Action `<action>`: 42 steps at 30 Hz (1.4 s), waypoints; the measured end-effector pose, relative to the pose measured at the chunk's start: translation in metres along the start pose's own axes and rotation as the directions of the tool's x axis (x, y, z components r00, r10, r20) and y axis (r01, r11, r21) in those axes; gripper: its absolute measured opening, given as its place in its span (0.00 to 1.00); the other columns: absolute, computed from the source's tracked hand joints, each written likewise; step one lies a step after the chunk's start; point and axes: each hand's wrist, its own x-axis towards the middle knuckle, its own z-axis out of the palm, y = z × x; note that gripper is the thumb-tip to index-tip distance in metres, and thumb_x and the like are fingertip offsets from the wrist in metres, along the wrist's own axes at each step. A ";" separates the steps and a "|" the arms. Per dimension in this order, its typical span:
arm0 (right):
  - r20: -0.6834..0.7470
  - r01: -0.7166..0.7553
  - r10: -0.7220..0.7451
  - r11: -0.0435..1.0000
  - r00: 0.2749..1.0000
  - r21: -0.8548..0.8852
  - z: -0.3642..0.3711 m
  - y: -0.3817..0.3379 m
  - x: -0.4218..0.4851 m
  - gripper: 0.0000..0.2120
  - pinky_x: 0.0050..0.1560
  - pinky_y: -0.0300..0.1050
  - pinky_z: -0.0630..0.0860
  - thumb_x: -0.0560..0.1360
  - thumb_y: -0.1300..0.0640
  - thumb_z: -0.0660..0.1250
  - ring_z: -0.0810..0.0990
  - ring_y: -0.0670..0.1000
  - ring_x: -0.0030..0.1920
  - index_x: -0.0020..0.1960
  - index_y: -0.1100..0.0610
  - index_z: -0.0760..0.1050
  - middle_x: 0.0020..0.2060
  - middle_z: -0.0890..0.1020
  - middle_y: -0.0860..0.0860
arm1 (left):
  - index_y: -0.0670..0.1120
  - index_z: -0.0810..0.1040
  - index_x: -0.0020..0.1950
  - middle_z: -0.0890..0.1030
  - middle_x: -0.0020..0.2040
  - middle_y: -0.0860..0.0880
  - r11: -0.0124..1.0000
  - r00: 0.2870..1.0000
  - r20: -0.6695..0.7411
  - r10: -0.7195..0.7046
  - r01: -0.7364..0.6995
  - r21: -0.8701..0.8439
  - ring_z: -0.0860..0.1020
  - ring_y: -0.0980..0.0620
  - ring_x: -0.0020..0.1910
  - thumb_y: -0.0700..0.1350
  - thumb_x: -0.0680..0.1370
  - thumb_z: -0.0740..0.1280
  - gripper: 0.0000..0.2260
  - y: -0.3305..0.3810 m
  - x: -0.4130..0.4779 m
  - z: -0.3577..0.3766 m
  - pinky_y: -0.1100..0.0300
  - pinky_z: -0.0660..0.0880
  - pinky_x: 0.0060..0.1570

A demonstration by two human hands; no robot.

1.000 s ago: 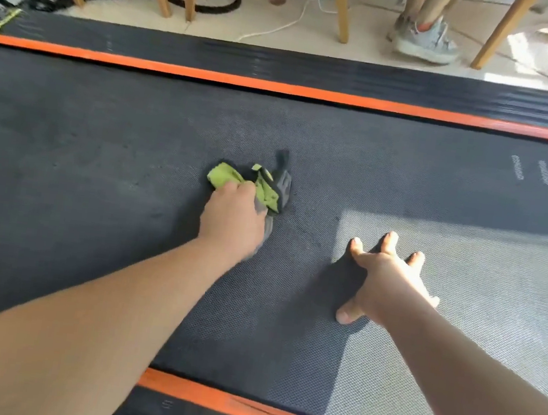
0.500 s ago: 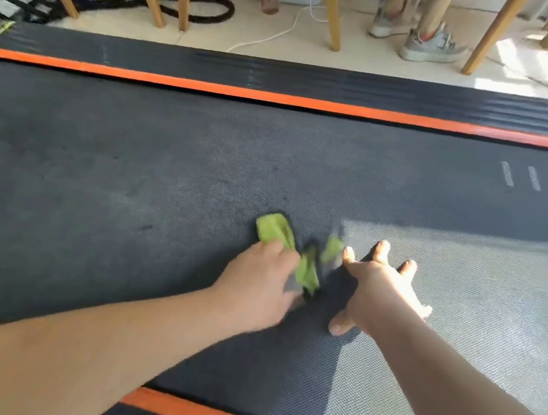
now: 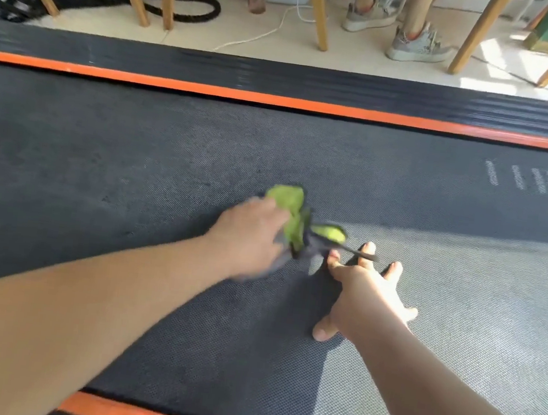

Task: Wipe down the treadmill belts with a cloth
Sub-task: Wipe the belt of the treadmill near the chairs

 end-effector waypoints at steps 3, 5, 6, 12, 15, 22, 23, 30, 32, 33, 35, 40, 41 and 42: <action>0.017 -0.023 0.023 1.000 1.000 0.009 -0.002 -0.003 0.000 0.69 0.65 0.86 0.55 0.55 0.47 0.89 0.30 0.64 0.79 0.78 0.27 0.43 0.78 0.28 0.43 | 0.45 0.73 0.54 0.75 0.55 0.42 0.939 0.930 -0.129 -0.343 0.337 -0.067 0.75 0.39 0.56 0.54 0.78 0.70 0.14 0.011 0.016 0.001 0.46 0.75 0.53; 0.025 -0.027 0.027 0.999 0.999 0.017 -0.003 -0.004 0.000 0.68 0.66 0.85 0.55 0.55 0.48 0.89 0.30 0.64 0.79 0.79 0.28 0.45 0.78 0.28 0.43 | 0.47 0.72 0.52 0.74 0.54 0.44 0.980 0.980 -0.082 -0.179 0.170 -0.103 0.74 0.40 0.55 0.52 0.77 0.70 0.12 0.041 -0.006 0.010 0.46 0.74 0.51; 0.027 -0.033 0.033 0.999 0.999 0.017 -0.004 -0.004 -0.001 0.67 0.66 0.85 0.56 0.55 0.48 0.89 0.30 0.64 0.79 0.80 0.30 0.47 0.79 0.29 0.43 | 0.47 0.72 0.52 0.74 0.54 0.45 0.992 0.999 -0.024 -0.028 0.024 -0.125 0.74 0.41 0.54 0.52 0.77 0.70 0.12 0.050 -0.023 0.015 0.47 0.74 0.50; 0.021 -0.021 0.021 1.000 1.000 -0.014 -0.003 -0.003 -0.003 0.68 0.65 0.86 0.57 0.56 0.46 0.88 0.31 0.65 0.79 0.79 0.28 0.42 0.78 0.28 0.43 | 0.45 0.74 0.54 0.75 0.55 0.42 0.968 0.965 -0.078 -0.248 0.244 -0.065 0.76 0.37 0.55 0.55 0.77 0.70 0.15 -0.001 0.018 -0.006 0.44 0.76 0.53; 0.026 -0.025 0.025 1.000 0.999 -0.005 -0.004 -0.005 -0.002 0.68 0.66 0.85 0.57 0.56 0.47 0.88 0.31 0.65 0.79 0.79 0.28 0.44 0.78 0.28 0.44 | 0.45 0.73 0.53 0.75 0.55 0.42 0.955 0.949 -0.126 -0.290 0.278 -0.101 0.75 0.38 0.54 0.54 0.77 0.70 0.14 0.033 0.009 0.007 0.46 0.74 0.52; 0.039 -0.005 0.005 1.000 0.999 0.003 -0.008 -0.003 -0.007 0.66 0.68 0.84 0.55 0.58 0.45 0.87 0.29 0.64 0.79 0.79 0.29 0.44 0.78 0.27 0.44 | 0.49 0.72 0.52 0.75 0.55 0.44 0.997 0.997 0.009 -0.071 0.071 -0.013 0.75 0.39 0.56 0.63 0.75 0.63 0.18 0.002 0.007 -0.009 0.45 0.77 0.53; 0.043 -0.008 0.008 1.000 0.999 0.002 -0.008 -0.004 -0.009 0.67 0.67 0.84 0.56 0.57 0.44 0.87 0.30 0.64 0.79 0.79 0.28 0.42 0.78 0.27 0.44 | 0.48 0.72 0.52 0.75 0.56 0.43 0.974 0.974 -0.046 -0.224 0.222 -0.030 0.75 0.38 0.57 0.60 0.77 0.65 0.16 -0.007 0.020 -0.012 0.44 0.77 0.54; 0.067 0.001 -0.005 0.998 0.998 0.064 -0.010 -0.003 -0.012 0.62 0.70 0.82 0.52 0.57 0.45 0.87 0.28 0.60 0.79 0.79 0.30 0.51 0.80 0.31 0.42 | 0.48 0.71 0.54 0.74 0.55 0.46 0.995 0.996 0.082 0.032 -0.025 -0.095 0.75 0.40 0.56 0.54 0.78 0.68 0.13 0.051 -0.026 0.011 0.45 0.76 0.52; 0.074 0.007 -0.010 0.999 0.997 0.041 -0.012 -0.004 -0.015 0.63 0.70 0.82 0.52 0.59 0.44 0.86 0.28 0.60 0.80 0.80 0.29 0.47 0.80 0.31 0.43 | 0.48 0.73 0.54 0.75 0.56 0.46 0.999 0.997 0.080 0.009 -0.006 -0.044 0.76 0.40 0.57 0.56 0.76 0.69 0.15 0.025 -0.012 -0.002 0.46 0.77 0.52; 0.073 0.007 -0.009 1.000 0.997 0.031 -0.013 -0.004 -0.015 0.64 0.70 0.82 0.53 0.59 0.44 0.86 0.29 0.61 0.79 0.79 0.29 0.44 0.80 0.30 0.43 | 0.48 0.73 0.53 0.76 0.56 0.44 0.996 0.995 0.042 -0.088 0.090 -0.030 0.76 0.38 0.56 0.56 0.76 0.69 0.15 0.011 -0.001 -0.007 0.47 0.77 0.52; 0.077 -0.006 0.004 1.000 0.997 0.026 -0.012 -0.005 -0.013 0.66 0.69 0.83 0.55 0.59 0.43 0.86 0.29 0.63 0.79 0.78 0.27 0.41 0.78 0.27 0.43 | 0.48 0.70 0.49 0.76 0.54 0.42 0.930 0.930 -0.059 -0.362 0.356 -0.085 0.77 0.37 0.55 0.54 0.77 0.69 0.12 -0.008 0.011 -0.013 0.46 0.77 0.51; 0.068 -0.028 0.026 0.999 0.997 0.040 -0.011 -0.005 -0.009 0.65 0.69 0.83 0.55 0.57 0.46 0.87 0.28 0.62 0.79 0.79 0.28 0.46 0.77 0.25 0.41 | 0.50 0.69 0.50 0.73 0.54 0.48 0.994 0.999 0.030 -0.029 0.032 -0.107 0.75 0.43 0.54 0.56 0.78 0.66 0.12 0.058 -0.046 0.008 0.48 0.76 0.49; 0.067 -0.031 0.028 0.998 0.997 0.049 -0.011 -0.004 -0.008 0.65 0.69 0.83 0.54 0.57 0.46 0.88 0.27 0.62 0.79 0.79 0.29 0.47 0.77 0.24 0.41 | 0.51 0.70 0.52 0.73 0.54 0.49 0.993 0.994 0.081 0.077 -0.069 -0.101 0.75 0.44 0.55 0.57 0.77 0.66 0.12 0.054 -0.054 0.007 0.49 0.77 0.49; 0.078 -0.035 0.031 0.998 0.996 0.056 -0.011 -0.005 -0.010 0.65 0.69 0.83 0.53 0.58 0.46 0.87 0.26 0.62 0.78 0.80 0.30 0.47 0.76 0.23 0.42 | 0.51 0.72 0.53 0.73 0.55 0.49 0.991 0.984 0.123 0.129 -0.123 -0.058 0.75 0.44 0.56 0.58 0.76 0.67 0.14 0.041 -0.050 0.002 0.49 0.77 0.49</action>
